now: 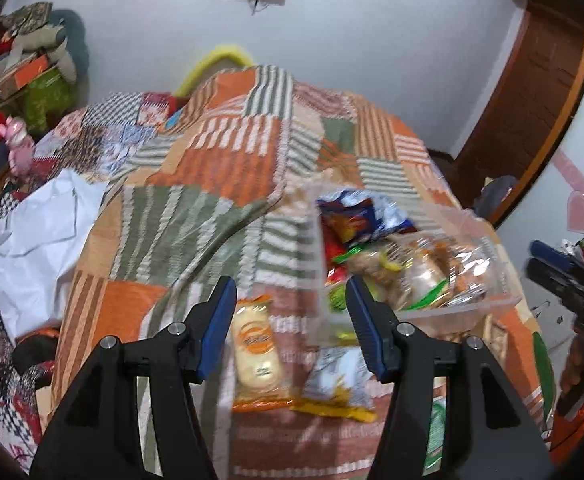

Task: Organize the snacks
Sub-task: 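Grasp the rice cake pack with left tool while right tool grasps the square bread pack, then lower the rice cake pack into the box with left tool while right tool drops the bread pack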

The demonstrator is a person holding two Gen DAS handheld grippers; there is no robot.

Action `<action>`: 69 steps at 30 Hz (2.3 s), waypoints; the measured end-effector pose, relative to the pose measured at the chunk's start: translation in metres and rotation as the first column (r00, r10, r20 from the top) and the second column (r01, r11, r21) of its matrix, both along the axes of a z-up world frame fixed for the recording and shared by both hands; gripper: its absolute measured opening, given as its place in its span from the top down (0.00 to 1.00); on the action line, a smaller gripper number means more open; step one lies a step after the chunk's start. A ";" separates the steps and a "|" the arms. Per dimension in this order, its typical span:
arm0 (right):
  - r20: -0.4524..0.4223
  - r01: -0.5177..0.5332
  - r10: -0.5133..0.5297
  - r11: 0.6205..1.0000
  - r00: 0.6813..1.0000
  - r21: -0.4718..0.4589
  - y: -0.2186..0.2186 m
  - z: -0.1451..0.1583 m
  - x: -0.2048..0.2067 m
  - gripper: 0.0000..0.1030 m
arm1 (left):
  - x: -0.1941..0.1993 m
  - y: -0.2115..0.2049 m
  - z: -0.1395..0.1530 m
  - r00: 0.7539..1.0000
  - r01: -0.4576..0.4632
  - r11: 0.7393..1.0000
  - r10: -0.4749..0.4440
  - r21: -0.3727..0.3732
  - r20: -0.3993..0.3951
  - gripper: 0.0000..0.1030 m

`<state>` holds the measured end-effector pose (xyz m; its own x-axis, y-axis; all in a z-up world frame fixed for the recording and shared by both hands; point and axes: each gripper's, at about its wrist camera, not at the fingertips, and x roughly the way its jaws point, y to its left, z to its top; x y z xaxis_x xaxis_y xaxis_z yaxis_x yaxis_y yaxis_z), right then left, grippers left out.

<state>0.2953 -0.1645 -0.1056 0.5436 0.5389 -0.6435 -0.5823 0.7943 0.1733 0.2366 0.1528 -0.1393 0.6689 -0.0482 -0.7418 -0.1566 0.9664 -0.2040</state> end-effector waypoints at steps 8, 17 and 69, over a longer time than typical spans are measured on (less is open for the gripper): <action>-0.057 -0.010 0.008 1.000 0.998 -0.025 -0.006 -0.026 -0.016 0.27 | -0.001 0.005 -0.042 0.994 -0.004 1.000 0.006 0.022 -0.113 0.45; -0.178 -0.014 0.010 1.000 0.984 -0.017 -0.010 -0.058 -0.025 0.23 | 0.004 0.007 -0.085 0.979 -0.017 1.000 0.015 -0.006 -0.204 0.45; -0.059 0.077 -0.072 0.993 0.996 0.088 -0.037 -0.009 -0.028 0.19 | -0.038 -0.044 0.014 0.995 0.071 0.992 -0.078 0.109 0.065 0.66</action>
<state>0.2677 -0.2015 -0.1150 0.5489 0.5557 -0.6244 -0.5096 0.8146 0.2770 0.1990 0.1087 -0.1253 0.7162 -0.0234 -0.6975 -0.0723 0.9916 -0.1076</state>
